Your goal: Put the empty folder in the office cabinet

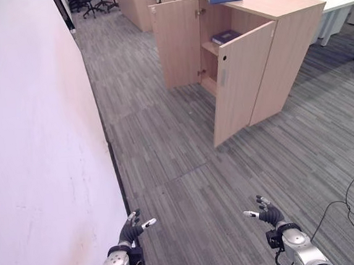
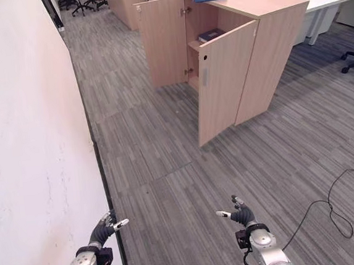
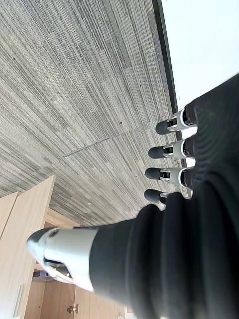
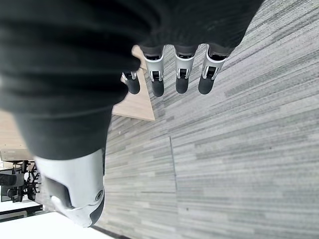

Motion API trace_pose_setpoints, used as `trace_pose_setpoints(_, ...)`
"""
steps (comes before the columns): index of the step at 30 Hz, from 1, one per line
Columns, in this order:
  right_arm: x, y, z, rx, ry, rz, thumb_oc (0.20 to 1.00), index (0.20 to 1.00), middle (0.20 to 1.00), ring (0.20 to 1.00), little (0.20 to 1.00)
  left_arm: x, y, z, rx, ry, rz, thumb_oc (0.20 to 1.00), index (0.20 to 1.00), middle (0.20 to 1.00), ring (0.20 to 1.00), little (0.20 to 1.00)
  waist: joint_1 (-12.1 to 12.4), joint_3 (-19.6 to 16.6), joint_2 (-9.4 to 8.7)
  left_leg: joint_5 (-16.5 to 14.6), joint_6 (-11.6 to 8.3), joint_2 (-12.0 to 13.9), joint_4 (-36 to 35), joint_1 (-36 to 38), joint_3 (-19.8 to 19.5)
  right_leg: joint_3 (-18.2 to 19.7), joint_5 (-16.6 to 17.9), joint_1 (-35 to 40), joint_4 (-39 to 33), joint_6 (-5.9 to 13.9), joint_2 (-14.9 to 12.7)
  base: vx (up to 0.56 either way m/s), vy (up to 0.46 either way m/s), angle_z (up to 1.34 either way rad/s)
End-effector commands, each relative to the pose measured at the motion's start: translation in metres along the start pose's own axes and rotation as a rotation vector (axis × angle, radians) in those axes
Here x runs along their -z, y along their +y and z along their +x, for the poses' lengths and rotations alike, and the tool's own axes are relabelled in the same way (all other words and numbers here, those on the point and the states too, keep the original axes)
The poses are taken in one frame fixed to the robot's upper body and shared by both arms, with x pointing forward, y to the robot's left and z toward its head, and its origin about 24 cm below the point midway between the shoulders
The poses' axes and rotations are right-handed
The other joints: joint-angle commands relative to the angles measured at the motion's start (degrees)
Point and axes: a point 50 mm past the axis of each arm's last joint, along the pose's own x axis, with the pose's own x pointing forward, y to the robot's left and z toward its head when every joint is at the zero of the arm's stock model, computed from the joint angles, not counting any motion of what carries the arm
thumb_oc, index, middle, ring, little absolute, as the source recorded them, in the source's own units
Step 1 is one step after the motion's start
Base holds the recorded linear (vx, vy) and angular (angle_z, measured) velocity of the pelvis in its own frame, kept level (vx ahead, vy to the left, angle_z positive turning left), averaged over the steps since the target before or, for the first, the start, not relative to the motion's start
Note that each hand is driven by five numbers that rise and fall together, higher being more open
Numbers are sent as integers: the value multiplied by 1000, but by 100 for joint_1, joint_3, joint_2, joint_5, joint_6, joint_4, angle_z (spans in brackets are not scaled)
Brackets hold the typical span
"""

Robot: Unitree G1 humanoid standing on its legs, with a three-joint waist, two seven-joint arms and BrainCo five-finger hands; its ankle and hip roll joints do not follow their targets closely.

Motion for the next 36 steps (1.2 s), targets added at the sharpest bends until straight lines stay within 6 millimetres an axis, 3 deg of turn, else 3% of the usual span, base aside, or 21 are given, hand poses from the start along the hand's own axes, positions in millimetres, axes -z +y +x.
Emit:
trace_pose_setpoints(1,-16,5,7,-17,-53,-15,1000,1000,1000,1000,1000,-23,11,8,-41,-96,-3,1000,1000,1000,1000,1000,119,95,-250,-143,-625,532,-5,35,-131,-36,99,31,32,648,-669,0,0,0)
trace_pose_setpoints(23,-11,4,8,-4,-28,-9,1000,1000,1000,1000,1000,-21,11,9,-60,-86,-27,1000,1000,1000,1000,1000,120,105,-208,-87,-668,572,-5,-48,-233,-31,27,-13,32,614,-604,0,-3,1)
trace_pose_setpoints(36,-15,2,9,-3,-40,6,1000,1000,1000,1000,1000,-16,15,8,-88,-68,-68,1000,1000,1000,1000,1000,198,197,-172,-54,-698,706,123,-126,-447,55,-163,-31,89,434,-395,30,-51,5)
